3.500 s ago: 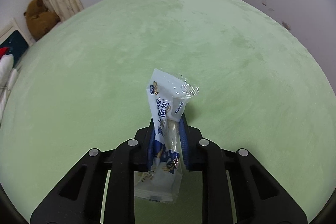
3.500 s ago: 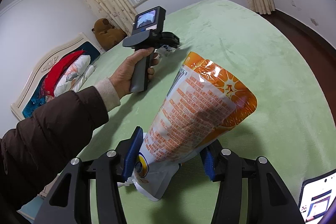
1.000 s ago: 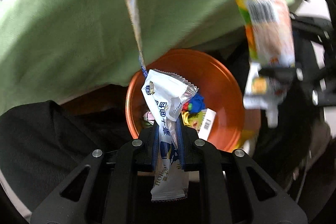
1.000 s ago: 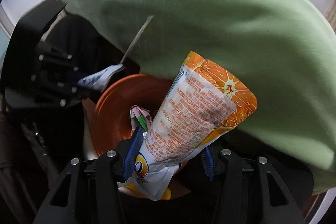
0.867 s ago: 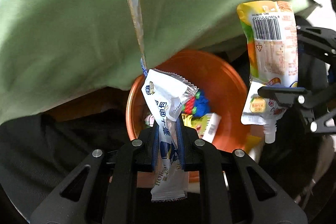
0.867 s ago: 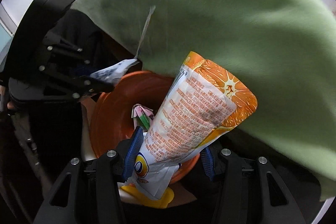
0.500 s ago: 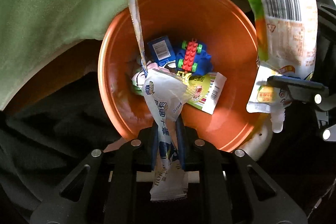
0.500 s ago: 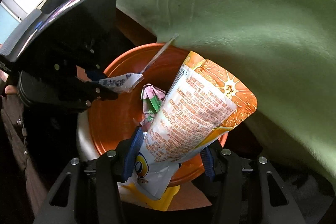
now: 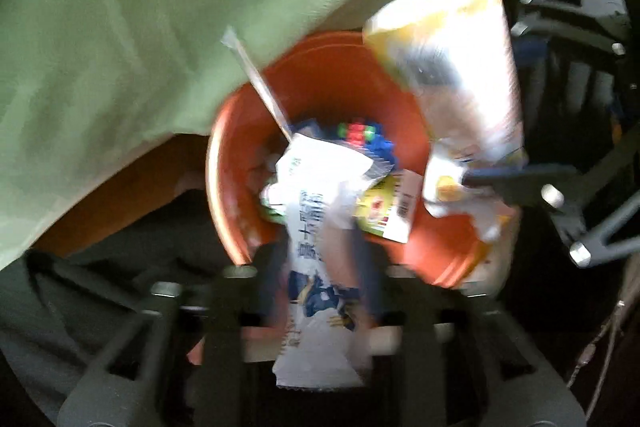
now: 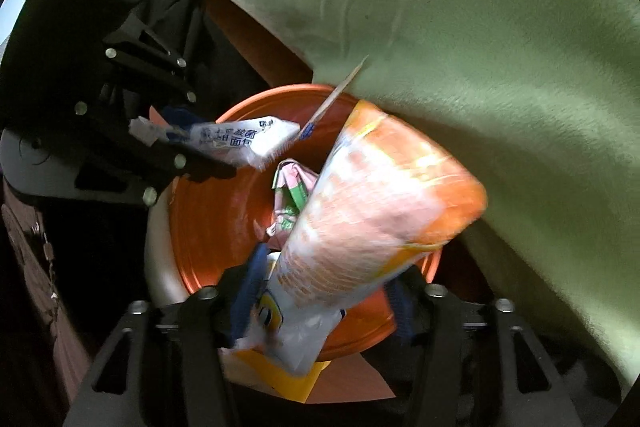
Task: Collect trash
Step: 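Lower the juice pouch and snack wrapper into the orange bucket and release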
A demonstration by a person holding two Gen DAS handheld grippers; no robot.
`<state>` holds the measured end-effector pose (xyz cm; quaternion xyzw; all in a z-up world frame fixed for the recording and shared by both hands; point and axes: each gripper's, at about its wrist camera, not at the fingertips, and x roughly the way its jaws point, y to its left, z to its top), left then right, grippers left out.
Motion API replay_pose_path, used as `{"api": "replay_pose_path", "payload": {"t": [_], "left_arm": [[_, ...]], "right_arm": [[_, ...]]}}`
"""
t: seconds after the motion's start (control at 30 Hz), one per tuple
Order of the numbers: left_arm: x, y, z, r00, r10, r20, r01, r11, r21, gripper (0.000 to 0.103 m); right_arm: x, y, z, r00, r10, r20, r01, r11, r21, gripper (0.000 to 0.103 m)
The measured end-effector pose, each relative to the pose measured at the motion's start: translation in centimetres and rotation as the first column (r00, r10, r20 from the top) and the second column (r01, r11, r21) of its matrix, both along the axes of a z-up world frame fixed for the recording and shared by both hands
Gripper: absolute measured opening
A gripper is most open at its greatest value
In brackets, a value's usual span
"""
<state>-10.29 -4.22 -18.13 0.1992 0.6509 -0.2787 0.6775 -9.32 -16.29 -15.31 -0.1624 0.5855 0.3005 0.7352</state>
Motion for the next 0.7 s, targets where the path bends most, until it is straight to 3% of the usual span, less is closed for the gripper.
{"api": "replay_pose_path", "payload": {"t": [0.03,0.07,0.2,0.4,0.57,0.7], "left_arm": [[0.0,0.1,0.1,1.000,0.010,0.016,-0.010,1.000,0.012,0.076],[0.2,0.3,0.3,0.999,0.024,0.024,-0.024,1.000,0.011,0.079],[0.5,0.7,0.9,0.999,0.049,0.016,-0.049,0.999,-0.007,0.079],[0.2,0.5,2.1,0.997,0.031,0.063,-0.030,0.999,-0.023,0.079],[0.8,1.5,4.9,0.995,0.049,0.088,-0.040,0.994,-0.104,0.079],[1.7,2.9,9.7,0.982,0.082,0.173,-0.047,0.979,-0.197,0.079]], "right_arm": [[0.1,0.1,0.0,1.000,-0.005,0.006,0.005,1.000,0.000,0.077],[0.1,0.0,0.1,1.000,-0.009,0.004,0.009,1.000,0.000,0.077],[0.1,-0.7,0.8,1.000,-0.015,0.015,0.015,1.000,-0.016,0.077],[-0.4,-2.0,2.6,0.999,-0.037,0.032,0.037,0.999,-0.002,0.077],[0.1,-4.3,6.9,0.995,-0.086,0.054,0.081,0.993,0.085,0.077],[0.9,-5.5,12.1,0.981,-0.138,0.136,0.109,0.973,0.202,0.081]]}}
